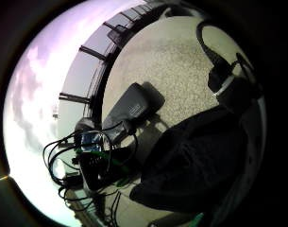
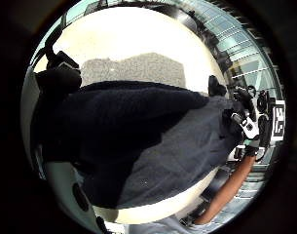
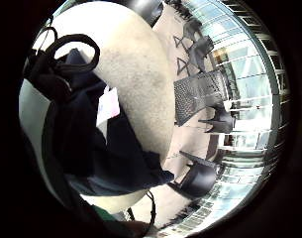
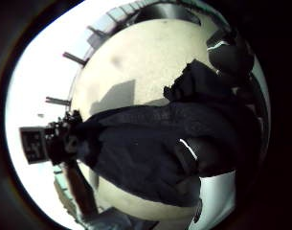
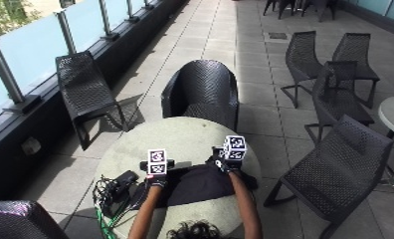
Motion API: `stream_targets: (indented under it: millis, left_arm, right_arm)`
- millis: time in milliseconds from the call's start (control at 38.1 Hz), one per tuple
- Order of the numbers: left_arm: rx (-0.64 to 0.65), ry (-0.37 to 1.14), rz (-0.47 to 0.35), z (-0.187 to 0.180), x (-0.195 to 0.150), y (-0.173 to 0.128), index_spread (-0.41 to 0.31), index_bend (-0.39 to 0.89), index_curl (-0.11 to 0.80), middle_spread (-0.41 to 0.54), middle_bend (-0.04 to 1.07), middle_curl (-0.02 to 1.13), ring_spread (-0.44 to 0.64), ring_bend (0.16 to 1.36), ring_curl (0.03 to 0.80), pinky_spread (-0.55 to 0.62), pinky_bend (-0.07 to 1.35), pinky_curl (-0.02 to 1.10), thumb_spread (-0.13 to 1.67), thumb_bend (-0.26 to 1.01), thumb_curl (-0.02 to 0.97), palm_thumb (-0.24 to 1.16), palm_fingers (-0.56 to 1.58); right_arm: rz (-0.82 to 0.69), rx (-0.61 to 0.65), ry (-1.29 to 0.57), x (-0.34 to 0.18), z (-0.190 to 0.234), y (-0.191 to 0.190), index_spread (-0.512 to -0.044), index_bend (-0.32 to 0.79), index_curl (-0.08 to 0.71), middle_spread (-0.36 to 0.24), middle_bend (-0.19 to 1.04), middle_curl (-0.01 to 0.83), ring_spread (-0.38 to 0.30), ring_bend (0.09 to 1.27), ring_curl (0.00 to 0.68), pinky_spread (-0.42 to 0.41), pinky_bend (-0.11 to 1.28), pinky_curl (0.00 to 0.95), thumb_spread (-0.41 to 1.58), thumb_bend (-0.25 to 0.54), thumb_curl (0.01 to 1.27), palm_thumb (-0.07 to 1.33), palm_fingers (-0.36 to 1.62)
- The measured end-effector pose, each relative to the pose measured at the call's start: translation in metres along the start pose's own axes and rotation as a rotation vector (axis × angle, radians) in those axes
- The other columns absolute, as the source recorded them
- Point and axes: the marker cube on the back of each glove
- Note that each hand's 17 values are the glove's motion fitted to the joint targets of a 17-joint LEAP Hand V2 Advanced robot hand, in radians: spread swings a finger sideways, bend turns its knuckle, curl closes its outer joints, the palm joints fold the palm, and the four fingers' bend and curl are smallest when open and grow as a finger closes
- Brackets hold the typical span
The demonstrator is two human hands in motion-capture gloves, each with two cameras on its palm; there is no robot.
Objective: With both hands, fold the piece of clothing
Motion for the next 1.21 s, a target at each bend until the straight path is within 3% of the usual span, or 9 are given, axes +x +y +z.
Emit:
stream_targets:
  millis: [105, 236, 368, 551, 656, 761, 919, 1103, 1208]
  left_arm:
    - [0.091, -0.022, -0.046, -0.004, -0.001, -0.011, -0.289, 0.10, 0.432, -0.339, 0.48, 0.50, -0.37, 0.76, 0.443, -0.19, 0.21, 0.43, 1.20, -0.01, 0.365, 0.83, 0.96]
    - [0.177, -0.047, -0.022, 0.000, 0.002, -0.002, -0.183, 0.06, 0.393, -0.239, 0.34, 0.50, -0.24, 0.66, 0.443, -0.04, 0.32, 0.49, 1.18, -0.02, 0.371, 0.83, 0.56]
    - [0.158, -0.040, 0.022, 0.025, 0.010, 0.005, -0.148, 0.10, 0.362, -0.198, 0.26, 0.44, -0.15, 0.60, 0.383, 0.05, 0.31, 0.46, 1.17, -0.03, 0.371, 0.80, 0.56]
    - [-0.124, 0.017, 0.060, 0.066, 0.014, 0.030, -0.128, 0.19, 0.385, -0.076, 0.13, 0.39, 0.05, 0.52, 0.357, 0.22, 0.29, 0.45, 1.39, -0.05, 0.282, 0.56, 0.40]
    - [-0.116, 0.037, 0.065, 0.067, 0.014, 0.027, -0.111, 0.18, 0.388, -0.024, 0.14, 0.37, 0.13, 0.53, 0.344, 0.30, 0.26, 0.42, 1.48, -0.04, 0.238, 0.46, 0.36]
    - [-0.107, 0.031, 0.056, 0.066, 0.013, 0.026, -0.104, 0.19, 0.394, 0.014, 0.14, 0.35, 0.19, 0.53, 0.333, 0.36, 0.23, 0.40, 1.55, -0.02, 0.206, 0.37, 0.34]
    - [-0.078, 0.018, 0.048, 0.063, 0.012, 0.024, -0.098, 0.18, 0.400, 0.042, 0.15, 0.34, 0.24, 0.53, 0.325, 0.41, 0.22, 0.39, 1.60, -0.01, 0.177, 0.30, 0.34]
    - [0.023, 0.053, 0.051, 0.032, 0.006, 0.015, -0.094, 0.18, 0.402, 0.050, 0.16, 0.33, 0.25, 0.55, 0.323, 0.44, 0.21, 0.38, 1.60, 0.01, 0.168, 0.29, 0.37]
    - [0.136, 0.120, 0.052, 0.047, -0.006, -0.034, -0.098, 0.16, 0.395, 0.023, 0.19, 0.33, 0.21, 0.57, 0.322, 0.43, 0.18, 0.36, 1.58, 0.03, 0.184, 0.32, 0.42]
  right_arm:
    - [0.219, 0.010, -0.207, 0.044, -0.013, 0.029, -0.329, 0.04, 0.354, -0.254, 0.41, 0.447, -0.253, 0.74, 0.454, -0.246, 0.67, 0.442, 0.99, -0.045, 0.29, 0.87, 0.94]
    - [0.473, 0.253, -0.387, 0.099, 0.004, 0.058, -0.334, 0.13, 0.361, -0.216, 0.37, 0.438, -0.179, 0.56, 0.415, -0.121, 0.61, 0.435, 1.04, -0.023, 0.29, 0.85, 0.71]
    - [0.710, -0.013, -0.188, 0.125, 0.036, 0.114, -0.311, 0.10, 0.332, -0.138, 0.30, 0.418, -0.049, 0.48, 0.380, 0.008, 0.60, 0.416, 1.09, -0.064, 0.28, 0.70, 0.57]
    - [0.732, -0.280, -0.097, 0.099, 0.070, 0.132, -0.234, -0.09, 0.187, -0.002, 0.13, 0.360, -0.002, 0.70, 0.407, 0.031, 0.84, 0.436, 1.15, -0.085, 0.21, 0.41, 0.47]
    - [0.732, -0.285, -0.060, 0.087, 0.072, 0.124, -0.202, -0.11, 0.111, 0.045, 0.19, 0.359, -0.061, 0.83, 0.433, -0.051, 0.95, 0.455, 1.21, 0.007, 0.23, 0.48, 0.60]
    - [0.719, -0.257, 0.048, 0.081, 0.072, 0.120, -0.196, -0.09, 0.052, -0.028, 0.32, 0.401, -0.140, 0.90, 0.440, -0.158, 0.98, 0.447, 1.23, 0.117, 0.28, 0.70, 0.82]
    - [0.704, -0.079, 0.143, 0.093, 0.065, 0.108, -0.249, 0.02, 0.048, -0.130, 0.41, 0.440, -0.199, 0.92, 0.459, -0.236, 0.96, 0.449, 1.17, 0.176, 0.32, 0.88, 1.05]
    - [0.667, 0.417, -0.093, 0.104, 0.036, 0.038, -0.278, 0.05, 0.076, -0.179, 0.40, 0.457, -0.219, 0.91, 0.477, -0.279, 0.92, 0.460, 1.09, 0.173, 0.35, 0.98, 1.12]
    - [0.504, 0.416, -0.410, 0.054, 0.015, 0.023, -0.292, 0.04, 0.078, -0.191, 0.41, 0.461, -0.226, 0.90, 0.475, -0.286, 0.92, 0.459, 1.05, 0.154, 0.36, 1.01, 1.14]
